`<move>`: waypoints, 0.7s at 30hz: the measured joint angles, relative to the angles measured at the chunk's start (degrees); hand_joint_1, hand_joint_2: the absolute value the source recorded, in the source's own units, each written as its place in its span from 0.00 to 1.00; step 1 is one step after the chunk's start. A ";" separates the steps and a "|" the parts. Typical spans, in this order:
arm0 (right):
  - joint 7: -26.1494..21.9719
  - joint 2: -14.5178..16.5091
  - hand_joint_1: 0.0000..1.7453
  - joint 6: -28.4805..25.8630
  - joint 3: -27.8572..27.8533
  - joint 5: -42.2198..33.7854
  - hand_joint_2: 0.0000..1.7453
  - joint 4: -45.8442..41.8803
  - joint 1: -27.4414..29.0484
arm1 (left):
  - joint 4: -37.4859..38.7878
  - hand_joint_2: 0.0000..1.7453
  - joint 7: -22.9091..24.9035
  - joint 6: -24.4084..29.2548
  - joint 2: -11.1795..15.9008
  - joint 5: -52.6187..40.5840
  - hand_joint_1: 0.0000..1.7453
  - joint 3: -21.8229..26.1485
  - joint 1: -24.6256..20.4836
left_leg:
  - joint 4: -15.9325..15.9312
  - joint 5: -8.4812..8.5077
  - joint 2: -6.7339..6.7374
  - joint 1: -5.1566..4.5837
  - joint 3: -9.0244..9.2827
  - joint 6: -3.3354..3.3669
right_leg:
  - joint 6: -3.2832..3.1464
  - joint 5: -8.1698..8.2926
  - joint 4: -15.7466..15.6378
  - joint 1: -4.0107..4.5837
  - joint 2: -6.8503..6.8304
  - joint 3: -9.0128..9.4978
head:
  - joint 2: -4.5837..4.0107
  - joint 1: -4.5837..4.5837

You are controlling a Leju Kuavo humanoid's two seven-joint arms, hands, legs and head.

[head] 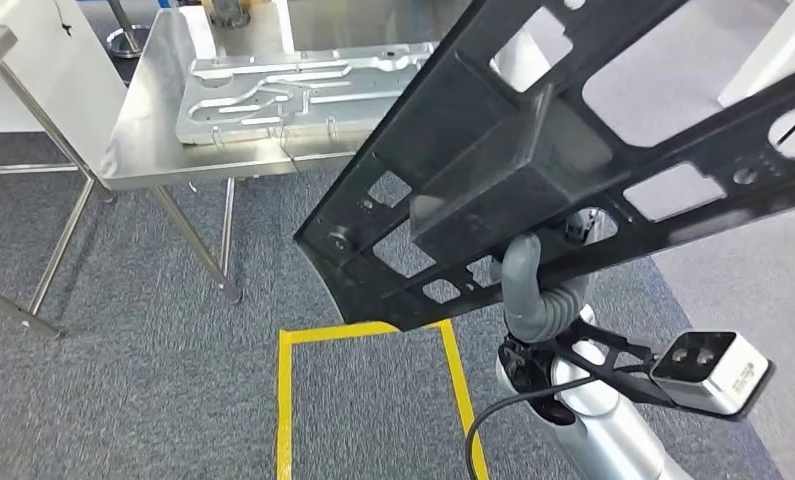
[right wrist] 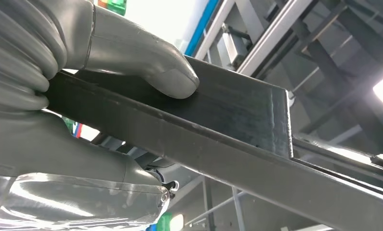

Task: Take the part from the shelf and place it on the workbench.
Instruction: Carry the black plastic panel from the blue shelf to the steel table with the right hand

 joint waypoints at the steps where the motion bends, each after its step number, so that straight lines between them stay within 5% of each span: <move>1: -0.07 -0.17 1.00 0.00 0.01 -0.03 1.00 0.03 0.02 | 0.00 1.00 0.00 0.07 0.00 0.00 0.00 0.00 -0.04 | -0.19 -0.43 -0.02 0.00 0.61 0.14 | 0.31 -1.07 3.39 -0.14 -0.08 -2.43 | 0.00 0.01; 3: -0.13 -0.48 1.00 0.08 0.02 -0.05 1.00 0.13 0.18 | 0.00 1.00 0.01 0.12 0.00 0.00 0.00 0.00 -0.05 | -0.29 -1.50 -0.09 0.01 1.78 0.15 | 0.80 -4.64 8.12 -0.43 -0.13 -6.97 | -0.01 0.01; 5: -0.14 -0.69 1.00 0.13 0.04 -0.05 1.00 0.21 0.30 | 0.00 1.00 0.02 0.13 -0.03 0.00 0.00 0.00 0.01 | -0.29 -2.67 -0.16 0.05 3.25 0.02 | 1.09 -5.23 7.15 -0.70 -0.24 -8.78 | -0.01 0.01; 9: -0.16 -1.05 1.00 0.11 0.07 -0.04 1.00 0.38 0.38 | 0.00 1.00 0.02 0.13 -0.09 0.00 0.00 0.00 -0.10 | -0.23 -5.25 -0.24 0.05 6.17 -0.90 | 0.44 5.32 -5.42 -0.68 -1.06 -6.21 | 0.00 0.00; 10: -0.16 -1.11 1.00 0.09 0.09 -0.04 1.00 0.42 0.40 | 0.00 1.00 0.03 0.14 -0.09 0.00 0.00 0.00 -0.14 | -0.25 -5.69 -0.24 -0.01 6.70 -1.30 | -0.08 6.45 -6.65 -0.54 -1.18 -5.84 | -0.01 0.00; 13: -0.20 -1.20 1.00 0.05 0.16 -0.07 1.00 0.45 0.34 | 0.00 1.00 0.06 0.17 -0.10 0.00 0.00 0.00 -0.27 | 0.73 -6.09 -0.11 0.00 7.59 -2.51 | -1.67 6.14 -7.06 -0.47 -0.89 -4.55 | -0.01 0.00; 15: -0.34 -1.22 1.00 0.16 0.18 -0.14 1.00 0.45 0.25 | 0.00 1.00 0.04 0.18 -0.14 0.00 0.00 0.00 -0.45 | 4.54 -7.30 -0.03 0.18 5.97 -2.96 | -2.36 5.69 -7.22 -0.54 -0.78 -3.40 | -0.01 -0.01; 19: -0.66 -1.27 1.00 0.56 0.21 -0.37 1.00 0.65 0.78 | 0.00 1.00 -0.09 0.27 -0.16 0.03 0.00 0.00 -0.42 | 16.19 -11.74 -0.02 0.26 -2.53 -3.31 | -2.93 4.13 -7.23 -0.10 -0.65 -2.00 | -0.01 -0.02; 21: -0.78 -1.29 1.00 0.53 0.21 -0.32 1.00 0.77 1.37 | 0.00 1.00 -0.15 0.37 -0.20 0.16 0.00 0.02 -0.12 | 13.27 -9.06 -0.03 0.13 -3.09 -2.73 | -2.97 3.22 -7.21 0.20 -0.46 -0.86 | -0.01 -0.02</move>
